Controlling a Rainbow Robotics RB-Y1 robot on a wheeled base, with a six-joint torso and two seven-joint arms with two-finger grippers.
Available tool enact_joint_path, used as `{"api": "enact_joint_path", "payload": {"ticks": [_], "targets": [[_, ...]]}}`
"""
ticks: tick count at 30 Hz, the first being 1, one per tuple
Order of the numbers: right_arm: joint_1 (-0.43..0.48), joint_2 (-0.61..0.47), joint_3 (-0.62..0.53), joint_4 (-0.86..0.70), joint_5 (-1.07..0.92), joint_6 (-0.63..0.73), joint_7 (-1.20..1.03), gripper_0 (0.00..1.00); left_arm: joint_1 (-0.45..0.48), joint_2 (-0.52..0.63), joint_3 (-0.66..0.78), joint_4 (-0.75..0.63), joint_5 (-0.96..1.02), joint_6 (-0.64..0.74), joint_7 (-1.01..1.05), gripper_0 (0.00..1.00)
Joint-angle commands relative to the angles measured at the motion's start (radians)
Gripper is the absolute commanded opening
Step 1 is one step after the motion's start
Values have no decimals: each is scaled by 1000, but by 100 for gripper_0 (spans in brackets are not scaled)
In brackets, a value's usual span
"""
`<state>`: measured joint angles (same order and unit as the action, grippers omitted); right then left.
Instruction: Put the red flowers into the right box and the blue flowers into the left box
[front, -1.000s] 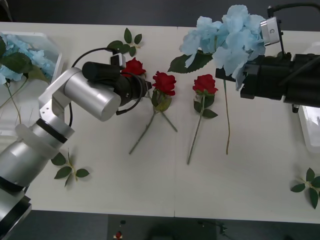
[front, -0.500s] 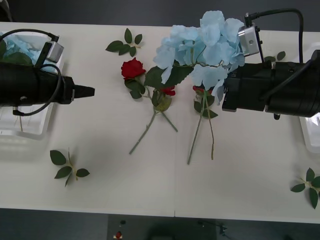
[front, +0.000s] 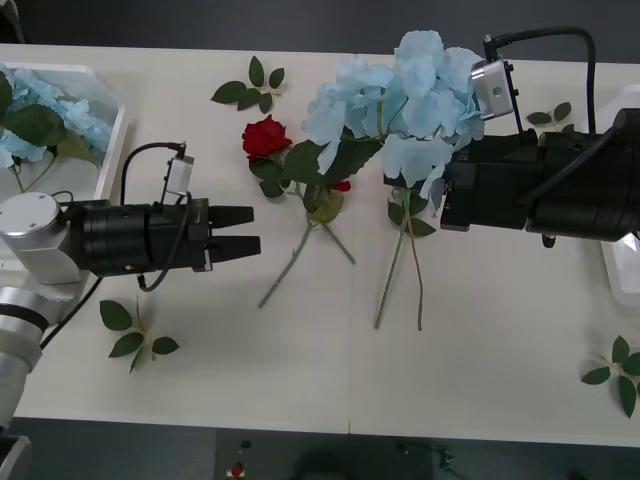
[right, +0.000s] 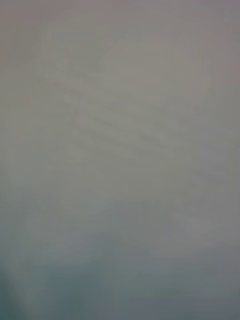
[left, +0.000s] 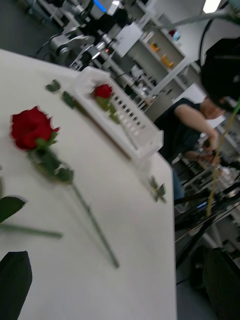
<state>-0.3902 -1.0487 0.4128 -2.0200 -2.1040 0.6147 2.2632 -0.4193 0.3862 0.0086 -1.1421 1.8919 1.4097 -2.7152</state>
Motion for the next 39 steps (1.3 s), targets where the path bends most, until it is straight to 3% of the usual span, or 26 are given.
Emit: {"api": "enact_joint_path", "payload": {"ticks": [1,12,20,31,32,33,36,37,39], "targets": [[-10,-2,-12,-34,-22,-1,-5,0,-35,-73,-81,-1,168,-5,10,100],[-10,-4,-12,-34,-44,-1,-5,0,-27,-144,-341,10,466,-107,10,100],[-10,-2,-12,-42,-50,-1,-8,0,-29,-152,-449,-5,518,-169,10,100],[-10,-2,-12,-45,-53,-1,-8,0,-33,-153,-590,-160,521,-403,10,100],[-10,-2,-12,-45,-53,-1,-8,0,-35,-153,-598,-166,521,-416,10,97],[-10,-2,-12,-46,-53,-1,-8,0,-36,-153,-610,-177,521,-437,10,82],[-12,-4,-12,-45,-53,-1,-8,0,-41,-159,-633,-182,521,-482,10,8],[-10,-2,-12,-46,-53,-1,-8,0,-41,-159,-636,-183,521,-488,10,1],[-10,-2,-12,-45,-53,-1,-8,0,-41,-161,-645,-182,521,-509,10,0]]}}
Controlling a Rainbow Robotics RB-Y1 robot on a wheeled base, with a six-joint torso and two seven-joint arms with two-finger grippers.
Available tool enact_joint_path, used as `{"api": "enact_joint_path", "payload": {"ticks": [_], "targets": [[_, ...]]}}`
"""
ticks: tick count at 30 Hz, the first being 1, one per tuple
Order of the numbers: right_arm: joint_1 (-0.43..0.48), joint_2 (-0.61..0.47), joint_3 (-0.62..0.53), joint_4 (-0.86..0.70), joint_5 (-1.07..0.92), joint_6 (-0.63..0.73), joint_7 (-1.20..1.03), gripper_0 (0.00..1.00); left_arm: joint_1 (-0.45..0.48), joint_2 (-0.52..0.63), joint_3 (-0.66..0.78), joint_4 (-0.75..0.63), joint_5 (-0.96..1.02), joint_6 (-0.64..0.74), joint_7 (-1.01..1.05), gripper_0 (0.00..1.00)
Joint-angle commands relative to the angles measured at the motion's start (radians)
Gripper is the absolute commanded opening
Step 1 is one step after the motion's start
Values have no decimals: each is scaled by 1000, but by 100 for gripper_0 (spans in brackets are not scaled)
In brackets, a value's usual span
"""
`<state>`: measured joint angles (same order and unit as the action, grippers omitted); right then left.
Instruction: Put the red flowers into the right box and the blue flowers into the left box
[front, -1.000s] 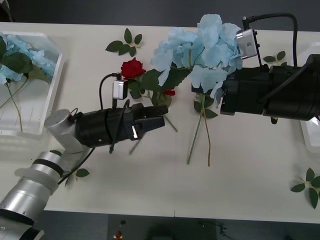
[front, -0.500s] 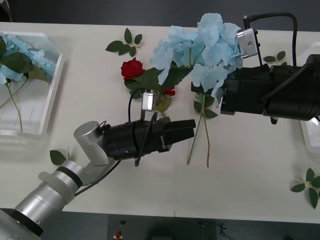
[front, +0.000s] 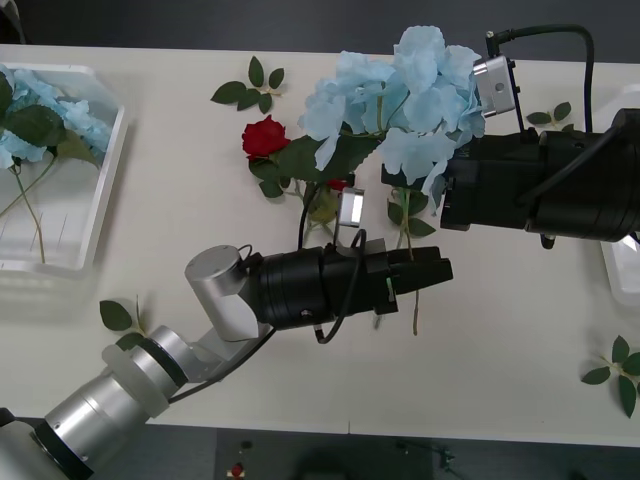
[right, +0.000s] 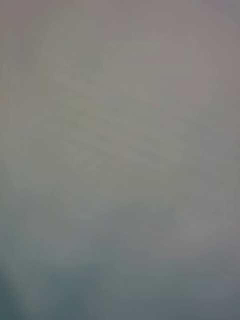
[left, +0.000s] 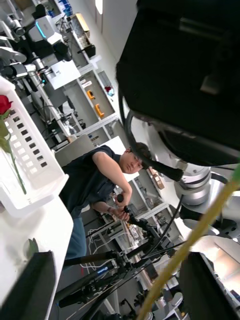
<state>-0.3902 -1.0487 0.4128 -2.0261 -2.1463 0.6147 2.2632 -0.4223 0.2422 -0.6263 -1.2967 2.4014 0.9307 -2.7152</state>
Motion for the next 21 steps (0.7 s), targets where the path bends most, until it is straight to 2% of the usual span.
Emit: {"api": "enact_joint_path", "payload": {"ticks": [1,14,15,18,19,21], "targets": [[-10,-2,-12,-40,-11,-1,-8,0,-38,-18,-13,-27,12,-35,10,0],[-10,-4,-12,-40,-20,-3,-16,0,-38,-3,-10,-27,33,-50,10,0],[-10,-2,-12,-40,-26,-3,-20,7,-38,2,-10,-27,47,-52,10,0],[-10,-2,-11,-40,-26,-3,-30,87,-38,22,-9,-27,87,-56,10,0],[-10,-2,-12,-40,-26,-3,-31,100,-38,35,-6,-27,110,-56,10,0],[-10,-2,-12,-42,-26,-3,-36,100,-38,68,0,-27,151,-52,10,0]]}}
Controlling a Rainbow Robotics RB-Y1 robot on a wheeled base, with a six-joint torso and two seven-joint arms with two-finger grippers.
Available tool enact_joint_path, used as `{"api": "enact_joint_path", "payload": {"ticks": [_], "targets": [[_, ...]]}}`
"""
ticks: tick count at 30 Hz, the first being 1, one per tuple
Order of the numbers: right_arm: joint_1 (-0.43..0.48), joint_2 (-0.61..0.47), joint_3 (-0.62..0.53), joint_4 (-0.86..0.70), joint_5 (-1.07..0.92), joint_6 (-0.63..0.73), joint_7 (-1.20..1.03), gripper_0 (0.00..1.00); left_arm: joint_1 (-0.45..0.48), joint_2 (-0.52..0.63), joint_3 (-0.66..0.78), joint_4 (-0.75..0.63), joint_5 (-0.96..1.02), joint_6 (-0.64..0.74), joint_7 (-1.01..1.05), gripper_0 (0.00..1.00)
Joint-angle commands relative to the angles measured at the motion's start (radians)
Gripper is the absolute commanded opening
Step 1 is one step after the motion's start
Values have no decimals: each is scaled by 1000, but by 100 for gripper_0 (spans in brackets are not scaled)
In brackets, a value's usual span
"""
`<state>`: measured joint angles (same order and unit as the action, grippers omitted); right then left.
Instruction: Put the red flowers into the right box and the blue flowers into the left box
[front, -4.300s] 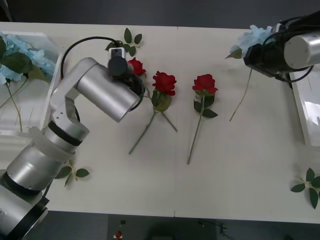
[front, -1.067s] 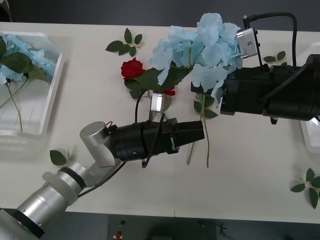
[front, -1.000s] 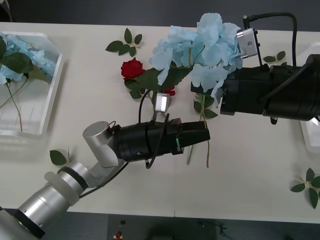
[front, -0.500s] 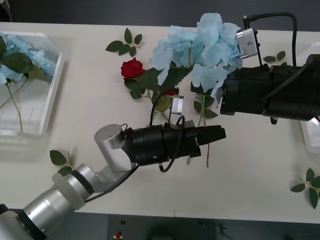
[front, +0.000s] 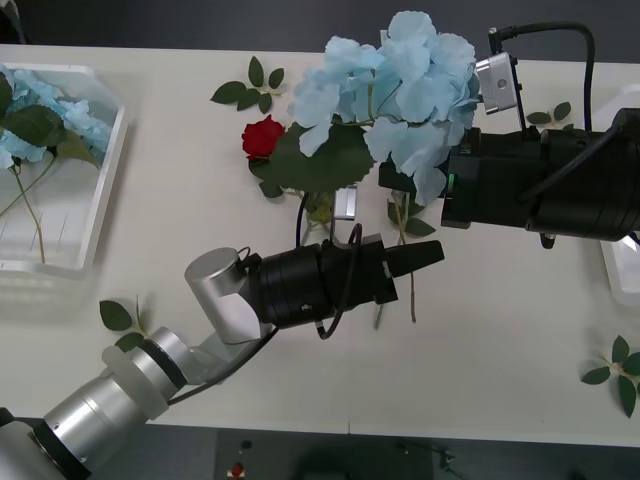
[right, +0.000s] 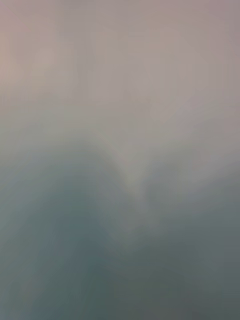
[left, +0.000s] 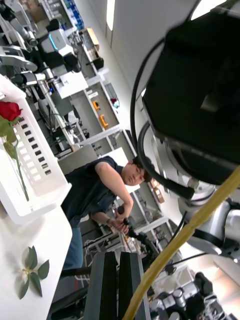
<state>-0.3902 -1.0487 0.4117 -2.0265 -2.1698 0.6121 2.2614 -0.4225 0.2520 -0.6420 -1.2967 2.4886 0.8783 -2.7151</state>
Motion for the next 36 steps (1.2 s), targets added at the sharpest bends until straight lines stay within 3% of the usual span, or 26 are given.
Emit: {"api": "enact_joint_path", "payload": {"ticks": [1,11,15,20,24,28,36], "targets": [[-10,-2,-11,-41,-2,0,-34,100,-38,84,21,-29,92,4,10,0],[-10,-2,-10,-43,-1,-2,-57,100,-38,383,160,-26,134,36,10,0],[-10,-4,10,-31,7,-3,-169,100,-47,478,286,25,64,33,10,0],[-33,-2,52,17,151,-5,-378,100,-117,544,478,132,-229,99,10,0],[-128,-2,134,95,323,32,-622,100,-177,596,602,194,-455,192,282,0],[-274,39,223,246,508,176,-893,100,-219,673,710,235,-708,294,503,0],[-441,242,236,508,920,499,-1384,100,-233,744,953,143,-1268,492,680,0]]}}
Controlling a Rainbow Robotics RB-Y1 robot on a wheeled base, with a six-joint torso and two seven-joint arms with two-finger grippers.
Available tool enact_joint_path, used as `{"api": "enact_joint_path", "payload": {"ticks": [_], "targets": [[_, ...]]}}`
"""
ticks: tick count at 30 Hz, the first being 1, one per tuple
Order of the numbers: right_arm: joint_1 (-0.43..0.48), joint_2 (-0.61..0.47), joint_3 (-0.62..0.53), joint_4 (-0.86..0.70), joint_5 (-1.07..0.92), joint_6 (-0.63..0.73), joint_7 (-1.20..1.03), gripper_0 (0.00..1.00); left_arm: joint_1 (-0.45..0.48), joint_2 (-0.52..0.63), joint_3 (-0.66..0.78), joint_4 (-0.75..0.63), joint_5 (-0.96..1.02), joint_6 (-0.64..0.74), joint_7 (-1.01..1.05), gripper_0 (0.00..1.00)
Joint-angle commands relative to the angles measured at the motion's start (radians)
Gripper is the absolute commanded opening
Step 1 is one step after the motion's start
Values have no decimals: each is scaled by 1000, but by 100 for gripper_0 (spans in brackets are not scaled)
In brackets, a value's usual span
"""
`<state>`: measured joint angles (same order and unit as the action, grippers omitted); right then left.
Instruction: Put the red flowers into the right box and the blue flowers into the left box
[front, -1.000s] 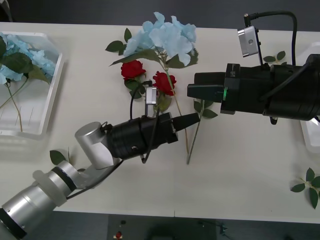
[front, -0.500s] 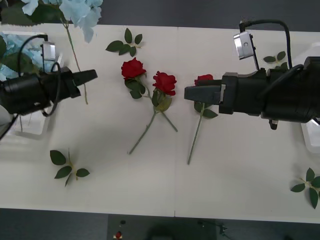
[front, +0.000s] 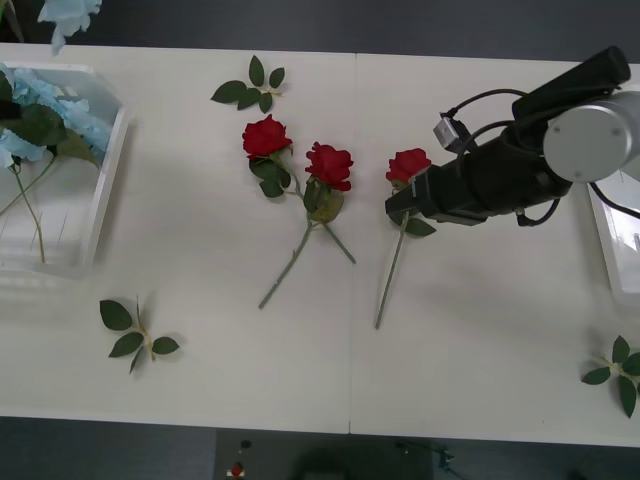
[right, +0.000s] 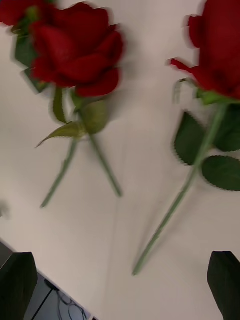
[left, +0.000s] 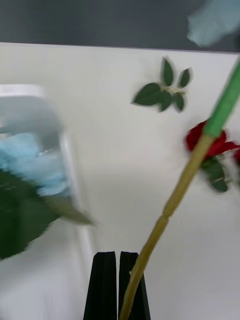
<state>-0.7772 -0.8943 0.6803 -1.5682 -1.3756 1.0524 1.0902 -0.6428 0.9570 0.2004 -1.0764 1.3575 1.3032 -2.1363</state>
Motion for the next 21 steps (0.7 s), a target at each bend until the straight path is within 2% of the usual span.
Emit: {"api": "enact_joint_path", "payload": {"ticks": [1,4,7,14,15,17,18,20,21], "targets": [[-63,107,-33,70,176,86,-250,100,-9,39,142,-91,-189,91,110,0],[-89,175,-33,134,314,133,-331,100,6,39,225,-139,-339,159,125,0],[-99,235,-33,201,398,133,-391,100,45,39,274,-189,-471,166,133,0],[-105,342,-33,321,555,103,-426,100,164,39,323,-306,-587,165,159,2],[-106,351,-33,332,581,103,-427,100,178,39,324,-312,-583,165,161,7],[-106,377,-34,353,638,103,-432,100,199,39,320,-324,-566,165,165,56],[-106,390,-33,367,656,97,-434,100,207,39,318,-327,-552,165,167,77],[-106,406,-33,395,662,78,-437,100,219,37,315,-335,-535,165,171,94],[-106,416,-34,412,665,60,-438,100,226,39,314,-335,-525,165,173,99]]}}
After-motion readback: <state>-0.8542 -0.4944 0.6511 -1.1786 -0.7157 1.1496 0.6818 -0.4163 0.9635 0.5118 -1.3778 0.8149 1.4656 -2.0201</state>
